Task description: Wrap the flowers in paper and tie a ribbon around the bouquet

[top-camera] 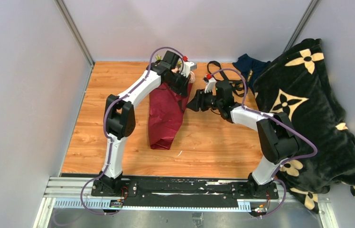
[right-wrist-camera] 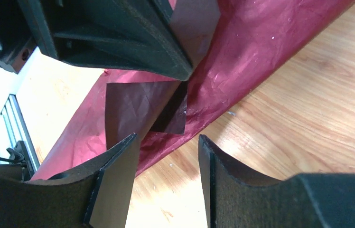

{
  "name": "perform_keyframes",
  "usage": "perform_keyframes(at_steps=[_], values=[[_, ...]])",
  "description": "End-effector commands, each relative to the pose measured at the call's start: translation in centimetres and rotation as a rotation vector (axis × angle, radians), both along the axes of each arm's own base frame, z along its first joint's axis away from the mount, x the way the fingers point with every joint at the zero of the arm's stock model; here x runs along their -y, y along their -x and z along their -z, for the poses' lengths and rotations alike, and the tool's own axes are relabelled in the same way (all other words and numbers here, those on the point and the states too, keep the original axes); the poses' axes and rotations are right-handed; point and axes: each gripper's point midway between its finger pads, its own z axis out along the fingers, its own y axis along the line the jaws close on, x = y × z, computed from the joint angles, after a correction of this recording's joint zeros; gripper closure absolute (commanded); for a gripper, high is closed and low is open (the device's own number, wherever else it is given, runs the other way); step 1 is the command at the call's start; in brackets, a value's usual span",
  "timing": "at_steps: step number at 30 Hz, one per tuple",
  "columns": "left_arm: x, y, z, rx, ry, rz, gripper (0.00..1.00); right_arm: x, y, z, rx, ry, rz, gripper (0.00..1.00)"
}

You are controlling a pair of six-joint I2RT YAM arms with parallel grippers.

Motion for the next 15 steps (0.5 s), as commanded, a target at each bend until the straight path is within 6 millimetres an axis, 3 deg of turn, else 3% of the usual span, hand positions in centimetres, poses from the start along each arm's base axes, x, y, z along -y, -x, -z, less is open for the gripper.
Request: perform_keyframes(at_steps=[1,4,8,15], values=[[1.0,-0.7,0.9,0.017,-0.015,-0.005,1.0,-1.5,-0.7,-2.8,0.067,-0.148,0.07,0.46],[1.4,-0.8,1.9,0.009,-0.03,-0.006,1.0,-1.9,-1.0,-1.0,0.011,-0.144,0.104,0.45],[1.6,-1.2,2.8,0.022,-0.05,-0.014,1.0,-2.8,-0.5,-0.3,-0.005,-0.183,0.089,0.41],[2.6,-1.3,3.3,0.018,-0.045,-0.01,1.0,-4.4,0.0,2.5,-0.043,-0.126,0.071,0.41]])
